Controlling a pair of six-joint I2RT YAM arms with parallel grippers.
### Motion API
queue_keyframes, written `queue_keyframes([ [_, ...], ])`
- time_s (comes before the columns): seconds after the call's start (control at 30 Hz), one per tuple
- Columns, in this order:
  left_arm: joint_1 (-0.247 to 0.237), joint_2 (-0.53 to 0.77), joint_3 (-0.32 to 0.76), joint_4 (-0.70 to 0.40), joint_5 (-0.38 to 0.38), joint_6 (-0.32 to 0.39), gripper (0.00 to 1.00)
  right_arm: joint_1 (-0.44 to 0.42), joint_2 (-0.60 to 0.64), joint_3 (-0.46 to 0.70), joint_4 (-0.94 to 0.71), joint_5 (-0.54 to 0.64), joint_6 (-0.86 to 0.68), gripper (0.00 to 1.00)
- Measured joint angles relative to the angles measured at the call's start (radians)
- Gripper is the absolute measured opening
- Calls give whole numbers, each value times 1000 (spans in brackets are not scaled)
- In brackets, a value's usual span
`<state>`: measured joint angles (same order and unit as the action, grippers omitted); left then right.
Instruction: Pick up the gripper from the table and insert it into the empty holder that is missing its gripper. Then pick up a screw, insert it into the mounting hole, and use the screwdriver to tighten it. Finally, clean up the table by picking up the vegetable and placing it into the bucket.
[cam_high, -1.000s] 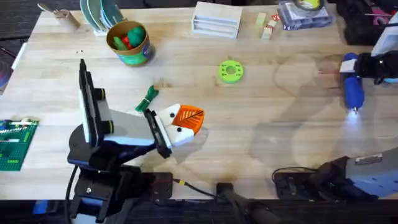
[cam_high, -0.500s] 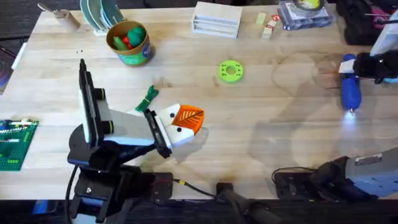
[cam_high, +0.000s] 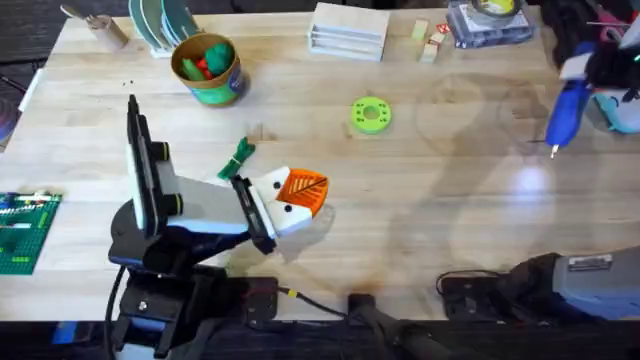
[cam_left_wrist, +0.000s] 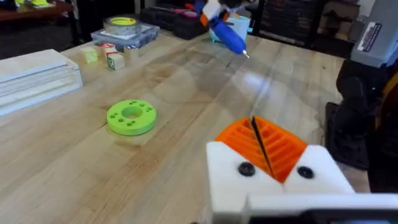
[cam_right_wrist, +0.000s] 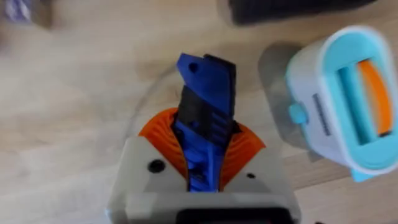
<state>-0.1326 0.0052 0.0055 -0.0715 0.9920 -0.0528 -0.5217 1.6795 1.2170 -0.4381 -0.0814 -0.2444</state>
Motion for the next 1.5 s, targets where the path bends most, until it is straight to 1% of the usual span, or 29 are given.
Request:
queue_keyframes([
  [0.17, 0, 0, 0, 0, 0, 0, 12, 5, -111, 32, 2, -2, 82, 205],
  [0.33, 0, 0, 0, 0, 0, 0, 12, 25, -225, 32, -39, -2, 117, 197],
  [0.53, 0, 0, 0, 0, -2, 0, 12, 78, -376, 32, -114, -3, 129, 187],
  [0.67, 0, 0, 0, 0, -21, 0, 12, 115, -490, 32, -155, -11, 134, 180],
  [0.73, 0, 0, 0, 0, -26, 0, 12, 127, -554, 32, -185, -17, 134, 177],
  [0.77, 0, 0, 0, 0, -34, 0, 12, 141, -646, 31, -236, -36, 137, 173],
  [0.83, 0, 0, 0, 0, -39, 0, 12, 156, -716, 7, -225, -53, 153, 169],
  [0.9, 0, 0, 0, 0, -40, 0, 12, 184, -799, -53, -180, -65, 183, 167],
  [1.0, 0, 0, 0, 0, -43, 0, 12, 257, -936, -191, -71, -77, 234, 162],
  [1.1, 0, 0, 0, 0, -43, 0, 12, 372, -1062, -354, 129, -102, 296, 158],
  [1.23, 0, 0, 0, 0, -43, 0, 12, 530, -1163, -514, 376, -126, 376, 152],
  [1.37, 0, 0, 0, 0, -43, 0, 12, 695, -1175, -622, 597, -137, 420, 146],
  [1.5, 0, 0, 0, 0, -43, 0, 12, 846, -1102, -664, 770, -145, 437, 140],
])
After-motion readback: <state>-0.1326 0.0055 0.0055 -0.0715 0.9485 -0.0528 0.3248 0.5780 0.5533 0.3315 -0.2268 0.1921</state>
